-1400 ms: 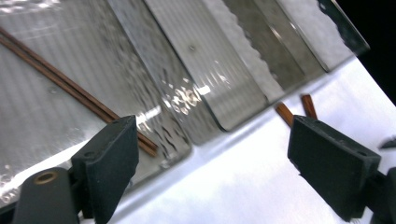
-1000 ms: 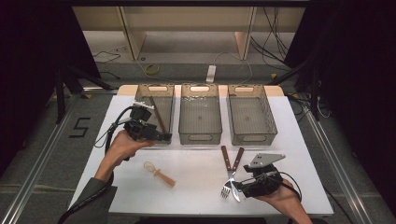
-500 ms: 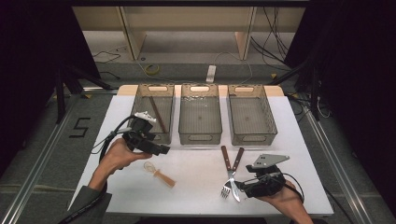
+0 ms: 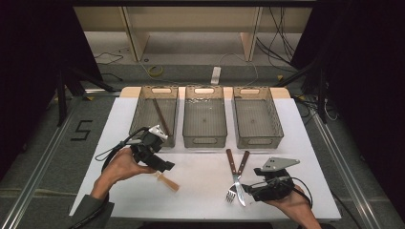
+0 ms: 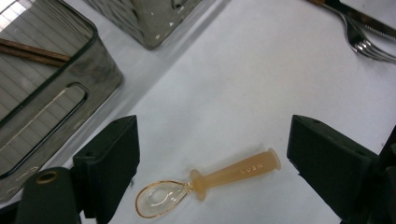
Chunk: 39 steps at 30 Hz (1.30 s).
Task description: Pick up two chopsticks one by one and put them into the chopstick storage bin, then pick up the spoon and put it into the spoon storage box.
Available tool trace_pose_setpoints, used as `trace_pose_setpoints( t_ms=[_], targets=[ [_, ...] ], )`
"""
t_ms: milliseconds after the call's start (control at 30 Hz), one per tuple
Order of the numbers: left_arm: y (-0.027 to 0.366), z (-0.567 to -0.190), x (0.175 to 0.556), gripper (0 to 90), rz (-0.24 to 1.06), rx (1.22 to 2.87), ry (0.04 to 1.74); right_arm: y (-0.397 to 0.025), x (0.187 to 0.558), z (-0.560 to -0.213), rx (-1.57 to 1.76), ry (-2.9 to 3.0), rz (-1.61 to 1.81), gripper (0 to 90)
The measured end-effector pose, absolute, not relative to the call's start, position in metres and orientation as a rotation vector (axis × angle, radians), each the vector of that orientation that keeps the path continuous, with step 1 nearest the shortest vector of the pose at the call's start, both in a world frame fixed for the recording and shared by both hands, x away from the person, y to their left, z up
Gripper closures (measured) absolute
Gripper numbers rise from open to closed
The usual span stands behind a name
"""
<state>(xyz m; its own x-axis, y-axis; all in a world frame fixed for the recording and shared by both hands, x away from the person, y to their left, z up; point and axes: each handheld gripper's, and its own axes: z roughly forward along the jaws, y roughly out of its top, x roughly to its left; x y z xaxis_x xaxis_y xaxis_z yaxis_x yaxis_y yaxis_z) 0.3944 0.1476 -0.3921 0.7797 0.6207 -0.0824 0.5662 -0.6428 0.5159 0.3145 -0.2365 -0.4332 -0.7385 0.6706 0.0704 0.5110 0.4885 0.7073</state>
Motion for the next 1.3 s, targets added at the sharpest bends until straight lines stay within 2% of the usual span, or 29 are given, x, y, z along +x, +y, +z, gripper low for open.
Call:
trace_pose_setpoints(
  t_ms=[333,500,1000,1300],
  targets=[
    [0.143,-0.402,0.387,16.6,0.134,2.514,0.83,-0.241,0.314,-0.434,1.043,2.496,1.108,25.1],
    [0.144,-0.414,0.384,16.5,0.144,2.601,0.814,-0.24,0.314,-0.433,1.044,2.497,1.114,25.1],
    [0.14,-0.428,0.38,16.8,0.133,2.687,0.769,-0.241,0.314,-0.433,1.041,2.499,1.113,25.2],
    [0.13,-0.441,0.374,18.3,0.153,2.778,0.658,-0.24,0.313,-0.433,1.03,2.504,1.102,25.3]
  ],
)
